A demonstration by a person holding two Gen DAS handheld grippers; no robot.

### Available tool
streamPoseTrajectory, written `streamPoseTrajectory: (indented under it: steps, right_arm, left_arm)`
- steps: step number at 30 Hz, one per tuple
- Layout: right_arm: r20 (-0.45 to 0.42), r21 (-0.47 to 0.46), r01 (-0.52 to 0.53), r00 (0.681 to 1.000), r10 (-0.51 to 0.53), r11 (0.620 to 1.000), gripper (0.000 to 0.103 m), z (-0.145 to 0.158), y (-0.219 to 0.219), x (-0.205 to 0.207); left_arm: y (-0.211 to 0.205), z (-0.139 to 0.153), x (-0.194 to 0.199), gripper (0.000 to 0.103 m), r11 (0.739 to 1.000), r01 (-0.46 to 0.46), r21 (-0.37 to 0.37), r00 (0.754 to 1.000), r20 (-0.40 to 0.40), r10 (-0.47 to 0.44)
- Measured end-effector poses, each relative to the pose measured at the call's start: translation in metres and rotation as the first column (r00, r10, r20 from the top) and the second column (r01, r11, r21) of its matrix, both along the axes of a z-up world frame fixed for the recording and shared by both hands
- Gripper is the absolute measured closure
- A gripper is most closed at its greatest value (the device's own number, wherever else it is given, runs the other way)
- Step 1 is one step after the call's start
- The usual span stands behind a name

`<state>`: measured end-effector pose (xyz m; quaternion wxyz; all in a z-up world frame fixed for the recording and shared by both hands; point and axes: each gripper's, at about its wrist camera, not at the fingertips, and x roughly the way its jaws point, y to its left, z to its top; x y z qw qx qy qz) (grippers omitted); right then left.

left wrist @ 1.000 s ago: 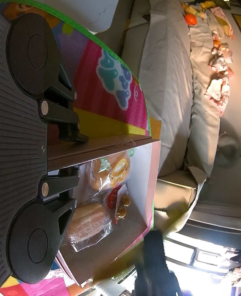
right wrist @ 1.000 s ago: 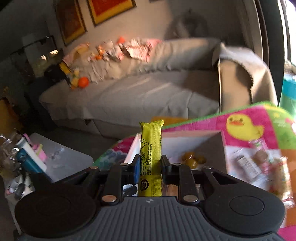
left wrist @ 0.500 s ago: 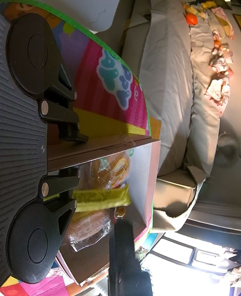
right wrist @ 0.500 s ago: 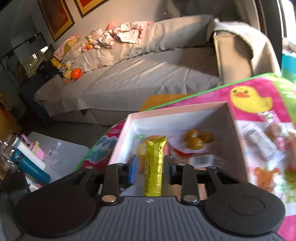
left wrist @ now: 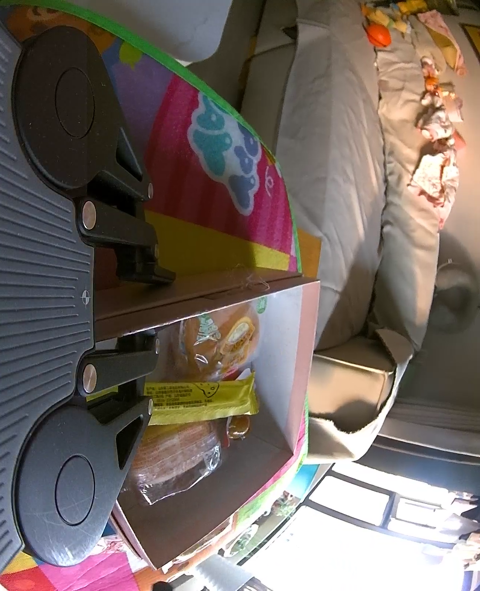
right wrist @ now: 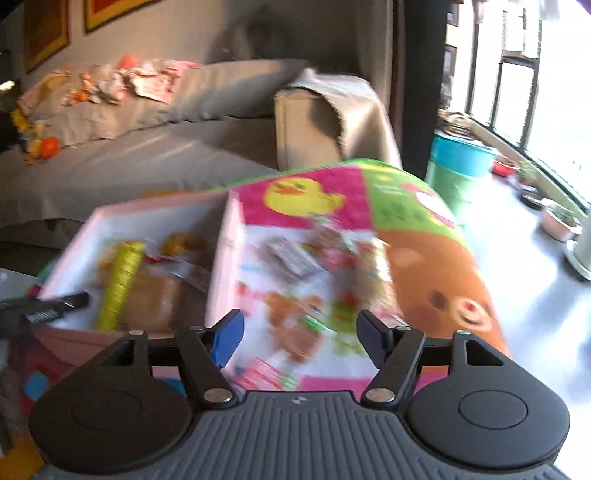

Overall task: Organize objects
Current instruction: 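Reach back to the mat and grasp the hawthorn stick bag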

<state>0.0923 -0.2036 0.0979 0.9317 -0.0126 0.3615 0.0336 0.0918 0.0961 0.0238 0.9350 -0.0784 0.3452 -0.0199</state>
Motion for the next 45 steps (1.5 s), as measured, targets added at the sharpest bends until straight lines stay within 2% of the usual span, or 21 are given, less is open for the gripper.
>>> streamPoseTrajectory:
  steps: [9, 17, 22, 28, 32, 35, 37, 40, 42, 45]
  right_arm:
    - [-0.059, 0.014, 0.017, 0.998, -0.016, 1.000, 0.027, -0.027, -0.012, -0.012]
    - [-0.069, 0.045, 0.005, 0.998, -0.002, 0.999, 0.025, -0.035, -0.004, -0.007]
    - [-0.105, 0.074, -0.045, 0.993, 0.053, 0.996, 0.019, -0.046, 0.011, 0.000]
    - [-0.123, 0.044, -0.071, 0.989, 0.076, 0.996, 0.019, -0.060, 0.027, 0.007]
    - [-0.087, -0.068, -0.053, 0.995, 0.047, 0.996, 0.021, -0.060, 0.025, 0.003]
    - [-0.085, -0.091, -0.013, 0.996, 0.005, 0.996, 0.021, -0.058, 0.013, 0.002]
    - [-0.095, -0.052, 0.005, 0.995, -0.010, 0.999, 0.021, -0.057, 0.002, 0.002]
    - [-0.111, 0.089, 0.021, 0.994, -0.011, 0.996, 0.021, -0.052, -0.015, 0.005]
    - [-0.097, 0.107, 0.034, 0.995, -0.024, 0.994, 0.026, -0.050, -0.019, 0.011]
    - [-0.071, 0.052, 0.034, 0.997, -0.030, 0.998, 0.040, -0.051, -0.012, 0.029]
  left_arm:
    - [-0.002, 0.000, 0.001, 0.084, 1.000, -0.006, 0.006, 1.000, -0.005, 0.006]
    - [-0.002, -0.001, 0.000, 0.084, 1.000, -0.007, 0.010, 1.000, -0.006, 0.007]
    - [-0.002, -0.001, 0.001, 0.084, 1.000, -0.005, 0.010, 1.000, -0.004, 0.005]
    - [-0.001, -0.002, -0.001, 0.083, 1.000, 0.009, 0.008, 1.000, -0.002, -0.009]
    - [0.000, -0.002, -0.001, 0.083, 1.000, 0.013, 0.005, 1.000, -0.001, -0.013]
    - [0.001, -0.002, -0.001, 0.083, 1.000, 0.011, 0.002, 1.000, 0.001, -0.011]
    - [0.001, -0.002, -0.001, 0.083, 1.000, 0.011, 0.002, 1.000, 0.001, -0.011]
    - [0.000, -0.002, -0.001, 0.083, 1.000, 0.010, 0.002, 1.000, 0.001, -0.010]
    - [0.000, -0.002, -0.001, 0.083, 1.000, 0.010, 0.002, 1.000, 0.001, -0.010]
    - [0.000, -0.002, -0.001, 0.083, 1.000, 0.011, 0.003, 1.000, 0.002, -0.011]
